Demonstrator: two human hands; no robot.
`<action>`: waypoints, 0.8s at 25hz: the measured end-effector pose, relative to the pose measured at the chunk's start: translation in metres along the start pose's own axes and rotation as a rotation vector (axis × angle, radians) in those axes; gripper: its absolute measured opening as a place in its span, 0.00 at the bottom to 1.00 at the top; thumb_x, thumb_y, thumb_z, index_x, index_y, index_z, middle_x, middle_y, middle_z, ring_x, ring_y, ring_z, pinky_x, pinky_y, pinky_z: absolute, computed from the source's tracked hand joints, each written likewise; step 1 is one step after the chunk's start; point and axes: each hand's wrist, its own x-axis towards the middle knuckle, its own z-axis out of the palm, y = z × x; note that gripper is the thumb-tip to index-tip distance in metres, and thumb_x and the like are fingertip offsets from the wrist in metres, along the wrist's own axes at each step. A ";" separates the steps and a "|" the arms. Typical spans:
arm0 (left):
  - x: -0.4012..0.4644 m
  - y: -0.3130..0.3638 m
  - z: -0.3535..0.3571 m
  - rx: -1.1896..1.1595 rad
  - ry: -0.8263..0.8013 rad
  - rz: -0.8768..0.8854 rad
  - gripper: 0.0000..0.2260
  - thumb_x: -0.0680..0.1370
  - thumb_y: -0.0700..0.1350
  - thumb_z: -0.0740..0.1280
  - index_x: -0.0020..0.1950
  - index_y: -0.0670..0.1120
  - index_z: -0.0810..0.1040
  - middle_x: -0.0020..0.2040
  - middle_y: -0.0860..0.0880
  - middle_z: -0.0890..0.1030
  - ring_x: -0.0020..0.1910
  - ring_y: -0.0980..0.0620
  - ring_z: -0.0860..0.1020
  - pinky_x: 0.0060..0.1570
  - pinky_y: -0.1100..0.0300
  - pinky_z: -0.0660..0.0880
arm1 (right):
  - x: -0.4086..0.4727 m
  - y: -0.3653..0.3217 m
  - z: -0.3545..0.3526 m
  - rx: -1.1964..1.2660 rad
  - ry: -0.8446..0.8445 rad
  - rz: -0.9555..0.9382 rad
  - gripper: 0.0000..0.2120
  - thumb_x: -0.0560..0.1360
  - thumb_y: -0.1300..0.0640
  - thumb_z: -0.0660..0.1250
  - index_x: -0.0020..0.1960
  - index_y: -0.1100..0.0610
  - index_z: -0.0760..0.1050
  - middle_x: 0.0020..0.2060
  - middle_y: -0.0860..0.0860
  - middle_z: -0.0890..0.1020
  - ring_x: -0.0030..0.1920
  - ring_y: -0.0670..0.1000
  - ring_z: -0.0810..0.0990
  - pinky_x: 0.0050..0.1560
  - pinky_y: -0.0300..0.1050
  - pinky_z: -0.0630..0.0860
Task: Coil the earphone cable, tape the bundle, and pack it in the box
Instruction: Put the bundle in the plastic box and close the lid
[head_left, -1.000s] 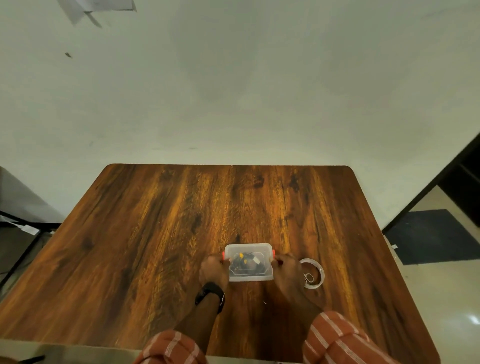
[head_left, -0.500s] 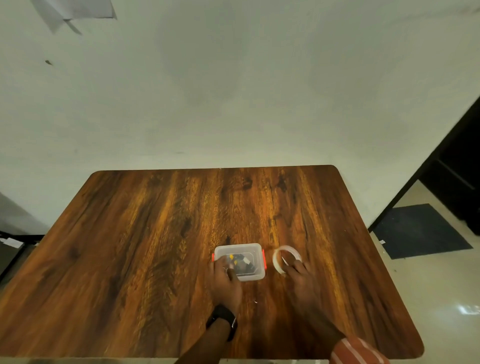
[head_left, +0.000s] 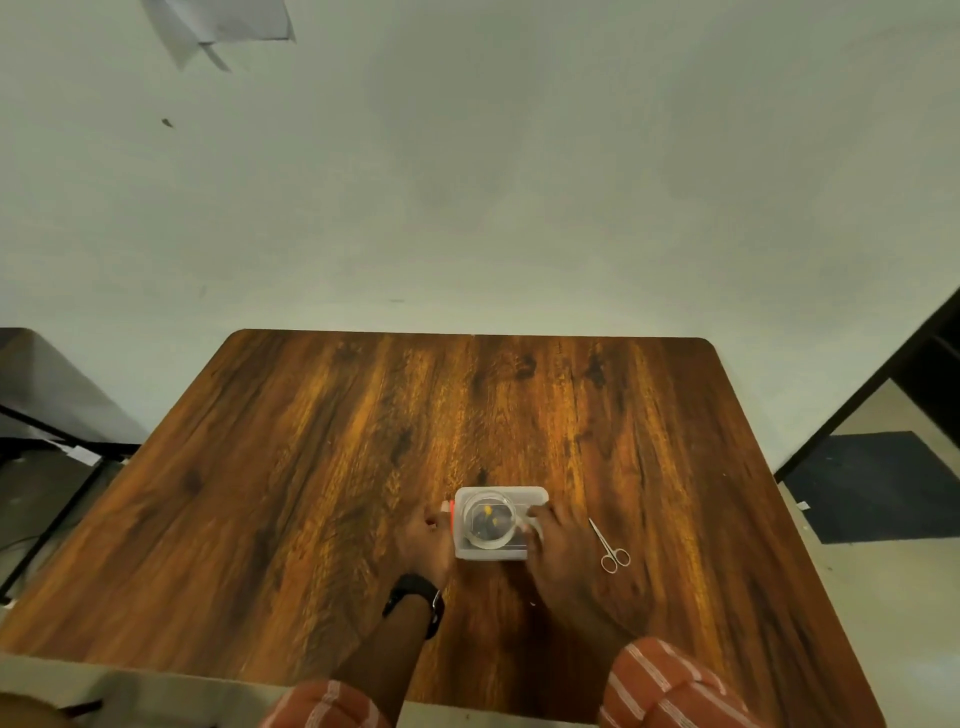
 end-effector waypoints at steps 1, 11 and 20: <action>0.001 0.001 0.001 0.005 -0.034 -0.002 0.11 0.80 0.51 0.62 0.42 0.47 0.77 0.39 0.51 0.78 0.44 0.48 0.77 0.47 0.53 0.72 | -0.007 0.021 -0.002 -0.022 0.017 0.155 0.21 0.80 0.41 0.50 0.61 0.48 0.75 0.59 0.48 0.78 0.59 0.51 0.76 0.62 0.53 0.73; 0.020 -0.005 0.011 0.122 -0.188 0.022 0.09 0.76 0.45 0.70 0.48 0.39 0.82 0.45 0.39 0.83 0.47 0.39 0.80 0.50 0.47 0.76 | -0.023 0.094 0.003 0.085 -0.206 0.612 0.15 0.75 0.48 0.67 0.60 0.51 0.75 0.62 0.51 0.75 0.61 0.53 0.74 0.62 0.54 0.74; 0.022 0.001 0.012 0.169 -0.160 0.032 0.13 0.75 0.46 0.72 0.58 0.44 0.83 0.55 0.46 0.85 0.52 0.47 0.82 0.55 0.53 0.78 | -0.003 0.061 -0.029 0.610 -0.049 0.826 0.03 0.75 0.58 0.70 0.43 0.55 0.81 0.38 0.52 0.84 0.38 0.51 0.82 0.35 0.44 0.76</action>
